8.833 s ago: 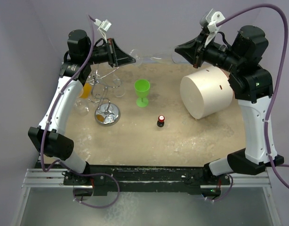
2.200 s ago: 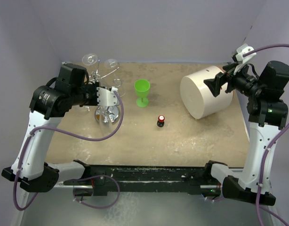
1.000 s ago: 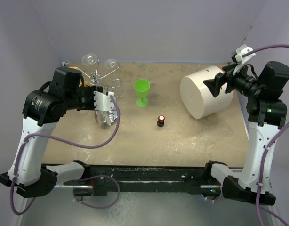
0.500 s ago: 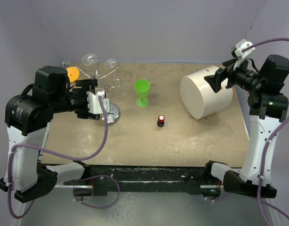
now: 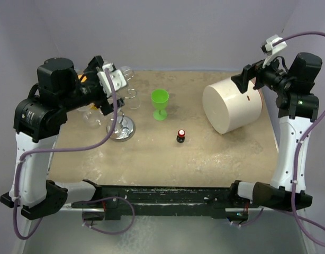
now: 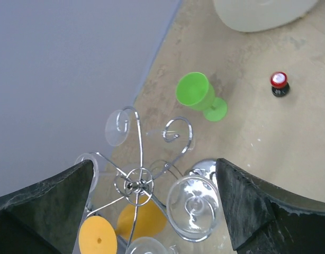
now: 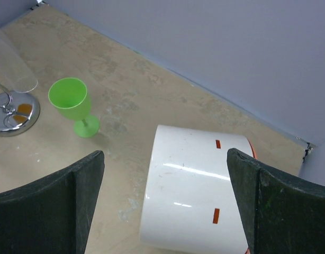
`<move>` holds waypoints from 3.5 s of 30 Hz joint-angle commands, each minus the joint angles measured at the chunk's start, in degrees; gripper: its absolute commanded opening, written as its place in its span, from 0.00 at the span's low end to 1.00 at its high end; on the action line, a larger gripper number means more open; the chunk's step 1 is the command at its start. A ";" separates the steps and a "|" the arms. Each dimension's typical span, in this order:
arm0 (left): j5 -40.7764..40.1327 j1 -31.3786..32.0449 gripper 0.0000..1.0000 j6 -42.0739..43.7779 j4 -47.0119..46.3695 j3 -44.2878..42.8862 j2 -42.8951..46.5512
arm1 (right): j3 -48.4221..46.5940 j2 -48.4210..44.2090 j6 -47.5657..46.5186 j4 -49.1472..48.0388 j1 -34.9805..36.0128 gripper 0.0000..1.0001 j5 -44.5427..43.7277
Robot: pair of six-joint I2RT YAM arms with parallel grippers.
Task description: Place the wine glass upside down on the wine glass rack
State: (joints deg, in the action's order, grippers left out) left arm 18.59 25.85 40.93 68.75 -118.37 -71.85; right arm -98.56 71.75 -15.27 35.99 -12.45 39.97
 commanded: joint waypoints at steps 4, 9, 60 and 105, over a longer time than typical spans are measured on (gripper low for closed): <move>-18.06 -4.50 0.99 -16.70 -19.07 2.66 -2.08 | -5.34 4.81 5.43 -5.88 -0.21 1.00 3.92; -20.09 -8.93 0.99 -20.82 -21.09 0.66 -3.83 | -6.28 7.45 5.49 -6.67 3.41 1.00 3.41; -25.59 -20.02 0.99 -19.92 -20.34 -3.63 -5.50 | -33.45 55.74 2.09 9.87 43.91 0.35 -32.60; 10.06 -9.35 0.97 -37.22 -28.08 -3.64 -15.02 | -36.29 24.19 -1.43 -0.50 39.43 0.00 -32.04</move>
State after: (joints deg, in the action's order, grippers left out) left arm 24.91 14.85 9.82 46.22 -121.03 -85.73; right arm -130.10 98.48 -16.91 39.46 27.03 6.00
